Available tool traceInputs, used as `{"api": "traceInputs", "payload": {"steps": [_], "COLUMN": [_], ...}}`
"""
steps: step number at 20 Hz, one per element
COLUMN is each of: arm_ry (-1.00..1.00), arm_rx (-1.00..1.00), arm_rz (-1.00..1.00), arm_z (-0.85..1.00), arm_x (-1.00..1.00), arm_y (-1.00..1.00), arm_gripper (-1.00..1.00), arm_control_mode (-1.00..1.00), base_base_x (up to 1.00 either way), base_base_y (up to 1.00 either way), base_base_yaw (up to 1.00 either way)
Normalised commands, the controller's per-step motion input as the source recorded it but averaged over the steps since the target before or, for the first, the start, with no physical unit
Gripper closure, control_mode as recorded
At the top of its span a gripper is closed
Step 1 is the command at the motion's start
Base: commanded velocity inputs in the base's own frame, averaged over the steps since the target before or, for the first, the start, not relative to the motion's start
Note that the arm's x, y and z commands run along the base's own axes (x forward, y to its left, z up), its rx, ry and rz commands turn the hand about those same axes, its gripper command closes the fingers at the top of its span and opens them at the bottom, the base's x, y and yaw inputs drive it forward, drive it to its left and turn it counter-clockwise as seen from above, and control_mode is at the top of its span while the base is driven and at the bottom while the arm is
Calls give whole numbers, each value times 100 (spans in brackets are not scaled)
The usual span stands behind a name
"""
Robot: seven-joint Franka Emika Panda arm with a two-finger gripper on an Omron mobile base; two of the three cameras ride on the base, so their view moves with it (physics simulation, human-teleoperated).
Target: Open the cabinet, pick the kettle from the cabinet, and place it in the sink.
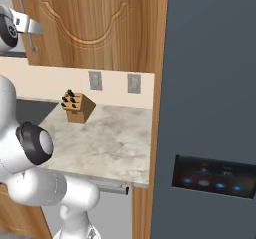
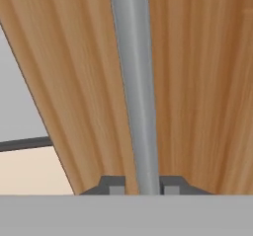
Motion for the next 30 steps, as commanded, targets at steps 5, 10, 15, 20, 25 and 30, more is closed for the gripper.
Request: {"api": "traceInputs", "payload": {"steps": [5, 10, 15, 20, 25, 30], "arm_ry": [0, -3, -4, -1, 1, 1], "arm_rx": [18, 16, 12, 7, 3, 3], "arm_rz": [10, 9, 7, 8, 9, 7], "arm_z": [-23, -25, -17, -7, -1, 0], "arm_x": [-19, -31, -26, -30, -29, -35], "arm_y": [10, 13, 13, 11, 8, 6], "arm_gripper": [100, 100, 100, 100, 100, 100], "arm_control_mode": [-100, -100, -100, -100, -100, -100], "base_base_x": [0, 0, 0, 0, 0, 0], "base_base_y": [0, 0, 0, 0, 0, 0], "base_base_yaw": [0, 0, 0, 0, 0, 0]}}
